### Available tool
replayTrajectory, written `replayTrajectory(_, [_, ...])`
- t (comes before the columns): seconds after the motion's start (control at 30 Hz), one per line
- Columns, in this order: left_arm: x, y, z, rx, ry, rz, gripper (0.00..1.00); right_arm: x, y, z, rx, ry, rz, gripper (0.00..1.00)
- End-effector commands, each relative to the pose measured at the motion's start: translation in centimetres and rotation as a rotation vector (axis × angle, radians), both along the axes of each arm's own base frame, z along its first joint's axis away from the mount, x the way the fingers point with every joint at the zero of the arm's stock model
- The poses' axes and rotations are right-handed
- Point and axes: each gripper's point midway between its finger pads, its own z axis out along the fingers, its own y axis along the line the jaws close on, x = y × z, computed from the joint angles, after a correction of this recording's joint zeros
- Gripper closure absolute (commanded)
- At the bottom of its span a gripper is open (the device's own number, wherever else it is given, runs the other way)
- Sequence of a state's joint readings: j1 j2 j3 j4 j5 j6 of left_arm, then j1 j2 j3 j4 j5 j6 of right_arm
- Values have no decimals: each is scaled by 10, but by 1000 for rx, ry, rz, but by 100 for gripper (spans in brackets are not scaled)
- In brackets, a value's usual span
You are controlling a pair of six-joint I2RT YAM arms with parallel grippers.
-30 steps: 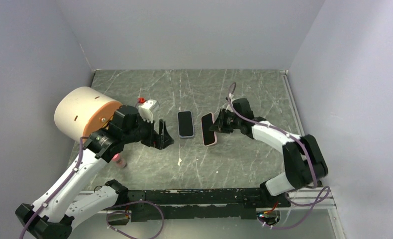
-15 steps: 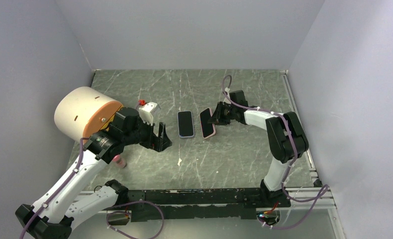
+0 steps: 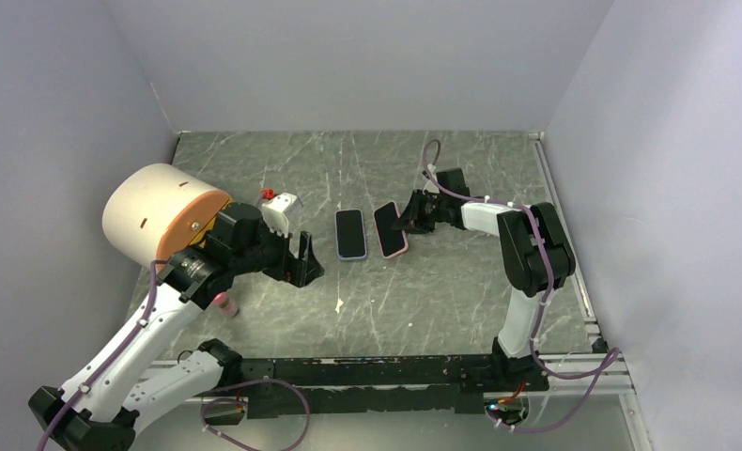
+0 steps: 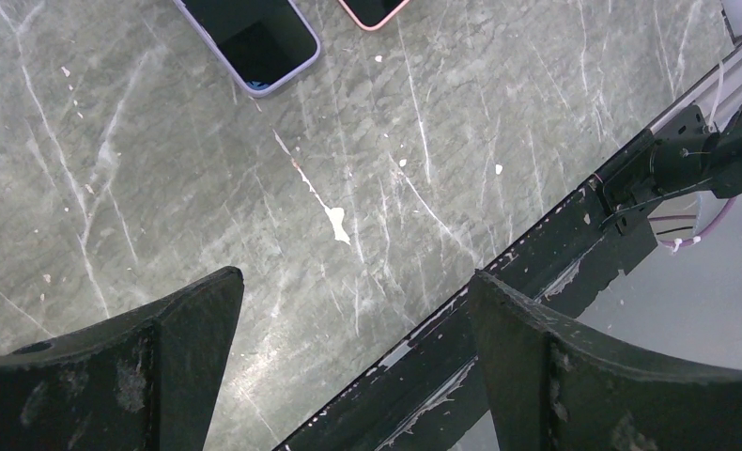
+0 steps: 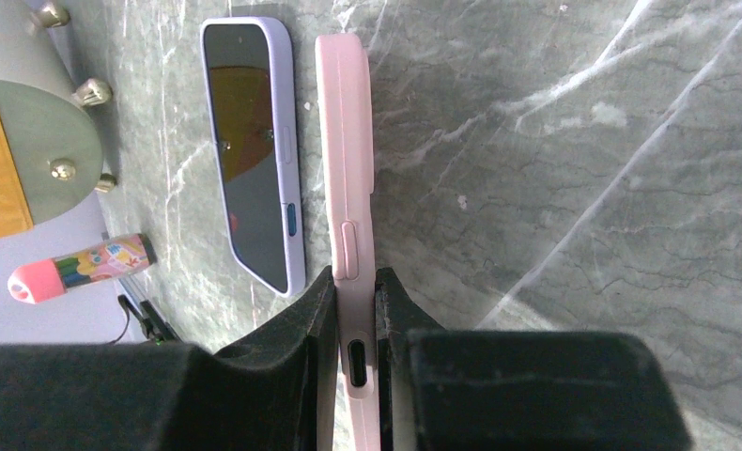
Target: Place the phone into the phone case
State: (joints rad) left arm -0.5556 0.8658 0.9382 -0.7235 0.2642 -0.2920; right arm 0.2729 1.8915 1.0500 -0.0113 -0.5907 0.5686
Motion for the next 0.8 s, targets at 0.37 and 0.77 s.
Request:
replayTrajectory(0.37, [2,0,14,-17,-57,-5,6,7,-43,-43,-218,-17,-170,100])
replayTrajectory(0.77, [3,0,13,-19,-52,-3,6,13,-40,-15,-188,-63,-147,71])
